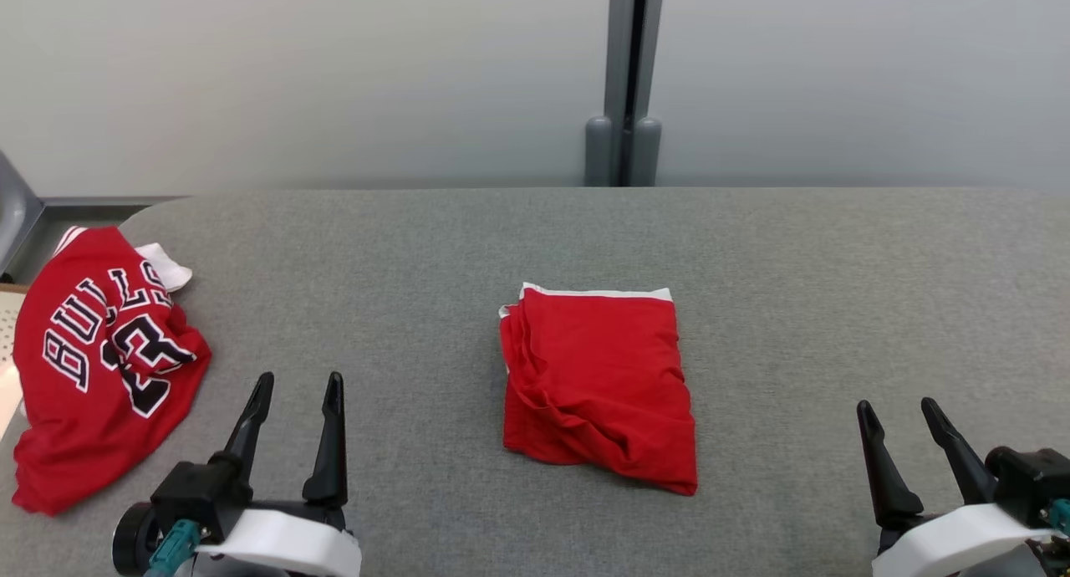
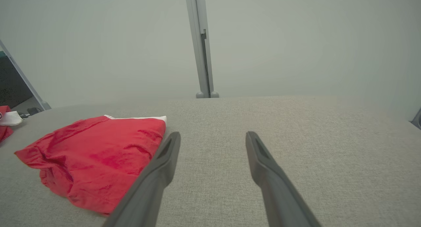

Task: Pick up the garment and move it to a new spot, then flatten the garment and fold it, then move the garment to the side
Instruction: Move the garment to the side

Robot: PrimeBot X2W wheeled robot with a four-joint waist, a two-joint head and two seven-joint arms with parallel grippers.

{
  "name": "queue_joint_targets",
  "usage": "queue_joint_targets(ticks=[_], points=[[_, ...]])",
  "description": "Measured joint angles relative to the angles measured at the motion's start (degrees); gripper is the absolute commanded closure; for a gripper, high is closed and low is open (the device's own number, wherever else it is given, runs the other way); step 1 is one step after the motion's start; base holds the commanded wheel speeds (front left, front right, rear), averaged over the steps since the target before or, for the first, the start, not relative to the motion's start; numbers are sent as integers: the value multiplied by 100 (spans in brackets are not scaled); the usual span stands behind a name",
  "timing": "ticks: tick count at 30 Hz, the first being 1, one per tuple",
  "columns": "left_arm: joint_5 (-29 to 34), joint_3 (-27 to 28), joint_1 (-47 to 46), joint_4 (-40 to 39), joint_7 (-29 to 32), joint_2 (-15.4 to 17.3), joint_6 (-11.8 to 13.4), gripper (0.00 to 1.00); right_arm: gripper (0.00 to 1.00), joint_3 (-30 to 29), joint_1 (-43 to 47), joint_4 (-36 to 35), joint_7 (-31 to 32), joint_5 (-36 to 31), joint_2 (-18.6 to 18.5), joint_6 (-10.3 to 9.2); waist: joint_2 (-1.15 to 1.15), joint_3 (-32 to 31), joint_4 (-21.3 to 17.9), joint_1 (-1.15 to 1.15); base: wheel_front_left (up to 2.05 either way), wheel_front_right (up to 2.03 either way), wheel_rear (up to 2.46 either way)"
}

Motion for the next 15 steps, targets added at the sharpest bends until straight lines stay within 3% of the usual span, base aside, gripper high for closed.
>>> queue_joint_targets(ticks=[4, 15], points=[[0, -65, -377, -16, -51, -75, -51, 0, 0, 35, -311, 313, 5, 52, -44, 0, 0, 231, 260, 0, 0, 0, 0], [-3, -212, -1057, 214, -237, -302, -202, 0, 0, 644, -1528, 2013, -146, 322, -14, 0, 0, 911, 1050, 0, 0, 0, 0]])
